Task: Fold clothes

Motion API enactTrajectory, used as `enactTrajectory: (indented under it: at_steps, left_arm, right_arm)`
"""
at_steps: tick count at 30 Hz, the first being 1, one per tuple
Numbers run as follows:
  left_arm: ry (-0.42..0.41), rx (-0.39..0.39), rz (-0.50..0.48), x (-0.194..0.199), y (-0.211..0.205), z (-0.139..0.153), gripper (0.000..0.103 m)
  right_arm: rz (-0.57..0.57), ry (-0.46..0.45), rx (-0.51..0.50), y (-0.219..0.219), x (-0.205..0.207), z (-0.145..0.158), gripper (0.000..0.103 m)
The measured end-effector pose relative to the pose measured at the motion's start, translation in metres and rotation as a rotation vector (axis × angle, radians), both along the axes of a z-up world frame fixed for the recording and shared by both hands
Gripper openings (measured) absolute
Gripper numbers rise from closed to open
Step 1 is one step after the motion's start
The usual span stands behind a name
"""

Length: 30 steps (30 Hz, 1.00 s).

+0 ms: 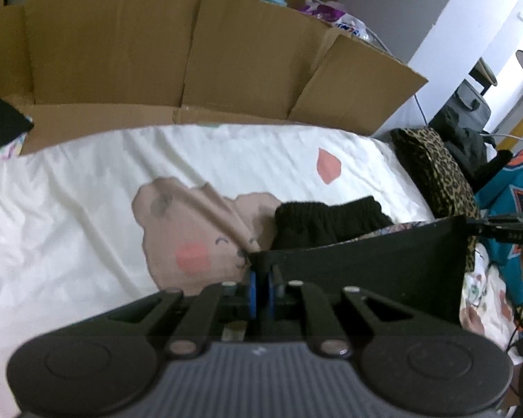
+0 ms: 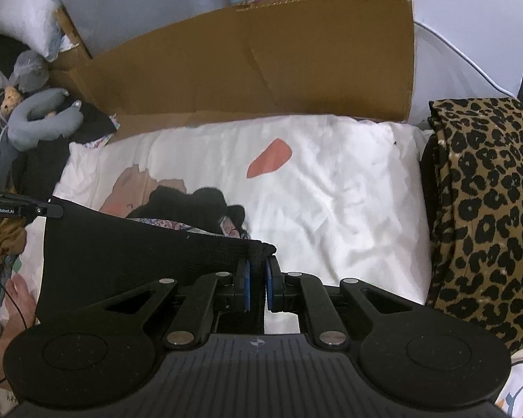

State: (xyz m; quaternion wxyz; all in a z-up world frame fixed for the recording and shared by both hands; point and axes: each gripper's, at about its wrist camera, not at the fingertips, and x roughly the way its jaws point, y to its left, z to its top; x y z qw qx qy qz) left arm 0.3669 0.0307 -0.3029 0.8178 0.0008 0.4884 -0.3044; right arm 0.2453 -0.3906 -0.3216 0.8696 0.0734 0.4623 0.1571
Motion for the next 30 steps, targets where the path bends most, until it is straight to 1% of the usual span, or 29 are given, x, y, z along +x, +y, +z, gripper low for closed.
enactTrajectory:
  at_steps: [3, 9, 18, 22, 26, 30]
  left_arm:
    - [-0.004, 0.028, -0.04, 0.01, -0.009, -0.001, 0.007]
    - [-0.003, 0.05, -0.084, 0.036, -0.022, -0.003, 0.007]
    - [0.013, 0.032, -0.047, 0.062, -0.029, -0.026, 0.007]
    - [0.019, 0.037, -0.036, 0.068, -0.031, -0.036, 0.007]
    - [0.016, 0.028, -0.026, 0.075, -0.032, -0.039, 0.007]
    - [0.013, 0.036, -0.03, 0.081, -0.038, -0.044, 0.007]
  right_arm:
    - [-0.011, -0.011, 0.003, -0.001, 0.008, -0.001, 0.007]
    - [-0.053, -0.019, 0.006, -0.004, 0.025, -0.007, 0.007]
    - [-0.084, -0.012, -0.006, -0.012, 0.039, -0.016, 0.007]
    - [-0.095, -0.009, -0.012, -0.012, 0.046, -0.021, 0.007]
    - [-0.115, -0.002, -0.013, -0.014, 0.052, -0.026, 0.007]
    - [-0.134, 0.012, -0.014, -0.017, 0.057, -0.033, 0.007]
